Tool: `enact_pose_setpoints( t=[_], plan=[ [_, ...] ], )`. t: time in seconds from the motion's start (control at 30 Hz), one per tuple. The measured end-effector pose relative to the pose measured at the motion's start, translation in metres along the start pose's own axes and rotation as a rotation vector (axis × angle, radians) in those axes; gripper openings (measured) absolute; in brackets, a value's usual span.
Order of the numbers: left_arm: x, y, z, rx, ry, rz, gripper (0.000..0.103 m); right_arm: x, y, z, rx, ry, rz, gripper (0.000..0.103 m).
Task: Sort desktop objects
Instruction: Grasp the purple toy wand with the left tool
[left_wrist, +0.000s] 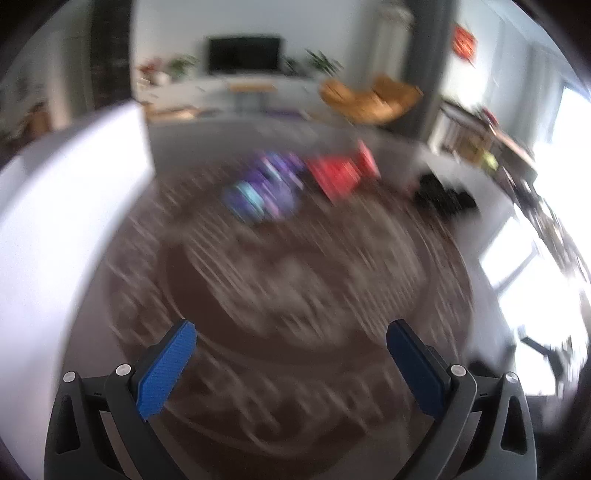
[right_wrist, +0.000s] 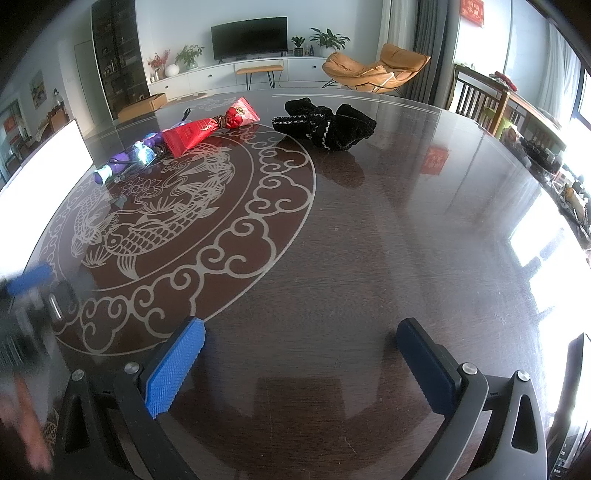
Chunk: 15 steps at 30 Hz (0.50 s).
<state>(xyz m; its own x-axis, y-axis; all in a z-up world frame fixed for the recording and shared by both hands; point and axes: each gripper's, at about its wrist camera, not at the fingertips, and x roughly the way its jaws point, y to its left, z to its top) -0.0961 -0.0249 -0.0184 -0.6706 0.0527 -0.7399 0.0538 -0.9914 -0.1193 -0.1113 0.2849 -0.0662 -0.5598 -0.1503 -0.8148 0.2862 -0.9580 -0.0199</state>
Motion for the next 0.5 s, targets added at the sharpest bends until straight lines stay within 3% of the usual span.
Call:
enact_pose_setpoints(
  t=[0.13, 0.3, 0.5],
  plan=[
    [0.027, 0.021, 0.053, -0.095, -0.023, 0.038, 0.103, 0.0, 0.0, 0.0, 0.0, 0.0, 0.0, 0.103],
    [0.084, 0.018, 0.102, -0.068, 0.056, 0.019, 0.103, 0.0, 0.0, 0.0, 0.0, 0.0, 0.0, 0.103],
    [0.13, 0.019, 0.126, -0.005, 0.078, 0.078, 0.102, 0.0, 0.0, 0.0, 0.0, 0.0, 0.0, 0.103]
  ],
)
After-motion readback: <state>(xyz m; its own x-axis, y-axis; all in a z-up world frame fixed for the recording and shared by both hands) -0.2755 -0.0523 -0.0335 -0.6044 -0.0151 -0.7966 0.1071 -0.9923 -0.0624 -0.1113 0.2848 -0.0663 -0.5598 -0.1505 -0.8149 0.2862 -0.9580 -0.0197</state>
